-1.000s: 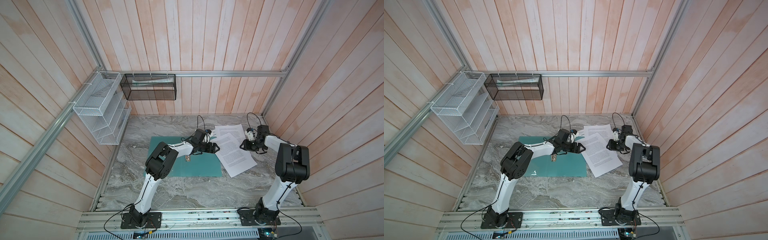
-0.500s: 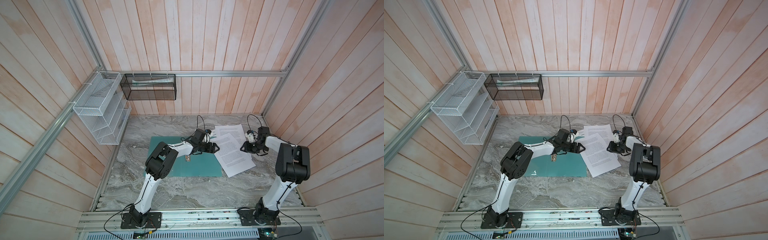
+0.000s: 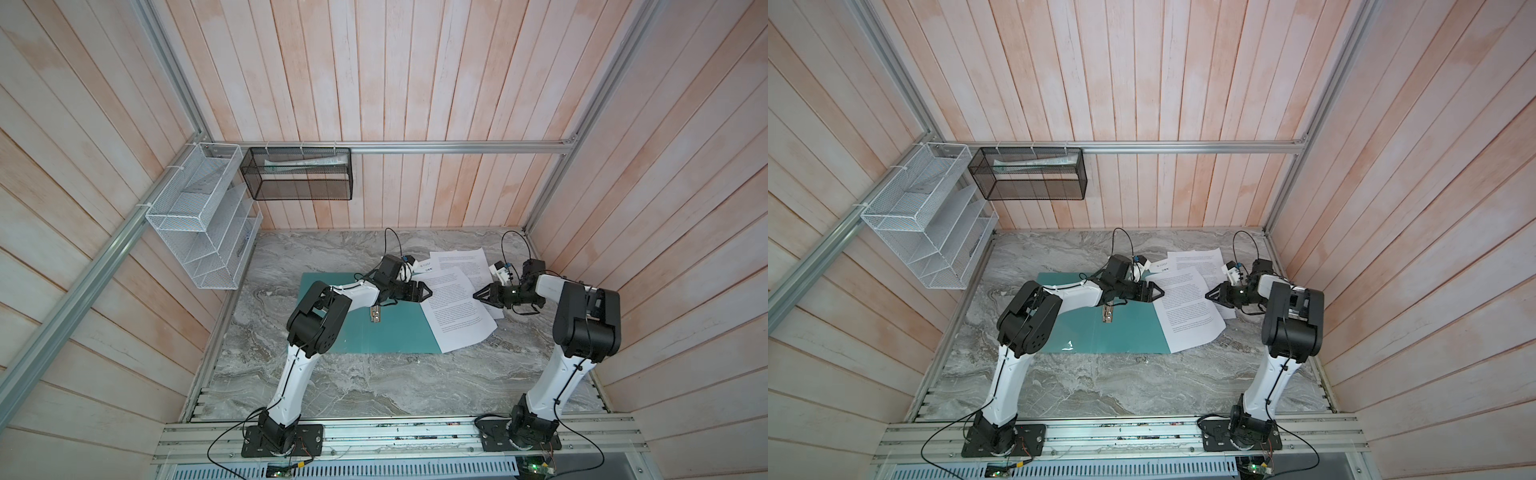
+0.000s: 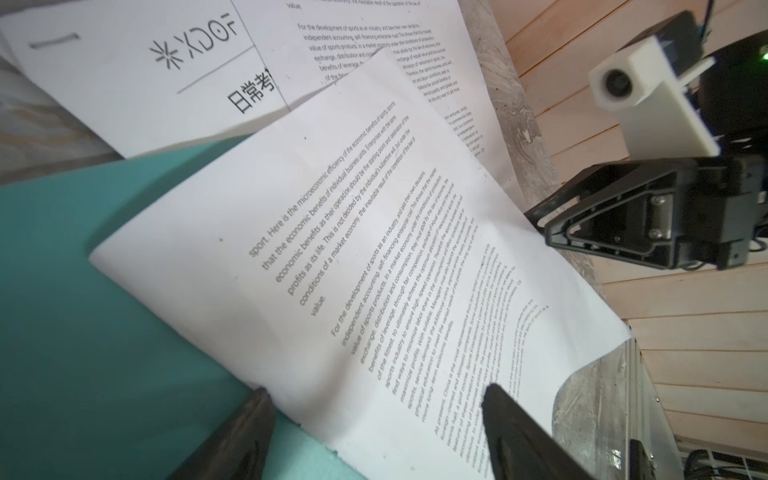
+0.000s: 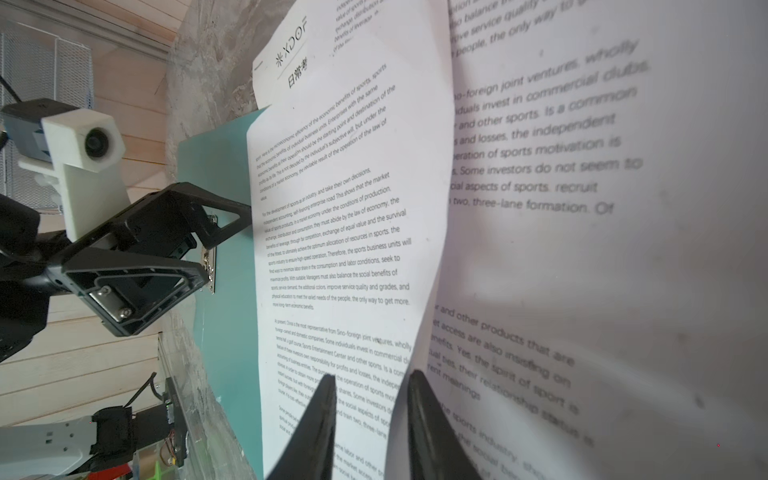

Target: Put the files into the folder

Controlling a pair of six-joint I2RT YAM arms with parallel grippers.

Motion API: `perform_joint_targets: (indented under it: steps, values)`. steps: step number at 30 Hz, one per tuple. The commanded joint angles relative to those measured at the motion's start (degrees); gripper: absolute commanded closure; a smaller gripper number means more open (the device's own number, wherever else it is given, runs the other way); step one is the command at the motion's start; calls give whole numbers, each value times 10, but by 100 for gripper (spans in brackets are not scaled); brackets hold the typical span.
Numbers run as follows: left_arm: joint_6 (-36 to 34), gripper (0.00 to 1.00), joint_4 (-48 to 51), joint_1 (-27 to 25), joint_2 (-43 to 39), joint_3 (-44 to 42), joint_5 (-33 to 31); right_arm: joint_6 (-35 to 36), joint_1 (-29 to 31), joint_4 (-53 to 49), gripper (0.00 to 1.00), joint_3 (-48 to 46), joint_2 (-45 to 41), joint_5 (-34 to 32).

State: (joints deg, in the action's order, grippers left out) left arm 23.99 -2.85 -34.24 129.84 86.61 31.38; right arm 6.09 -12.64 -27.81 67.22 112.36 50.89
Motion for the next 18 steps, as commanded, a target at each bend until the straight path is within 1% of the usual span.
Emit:
perform_joint_targets:
  steps: [1,3,7,14,16,18]
  values:
    - [-7,18,57,8,20,-28,-14,2,1,-18,74,11,8,0]
    - [-8,18,59,9,21,-27,-15,-9,-1,-11,74,8,5,-10]
    - [-8,18,60,11,26,-22,-13,-13,0,-16,74,11,20,-10]
    - [-5,19,58,11,34,-16,-9,-14,21,-16,74,18,42,21]
    - [-4,19,58,11,36,-14,-7,-19,27,-12,75,17,48,33]
    - [-3,19,58,12,37,-14,-7,-24,31,-10,82,17,51,47]
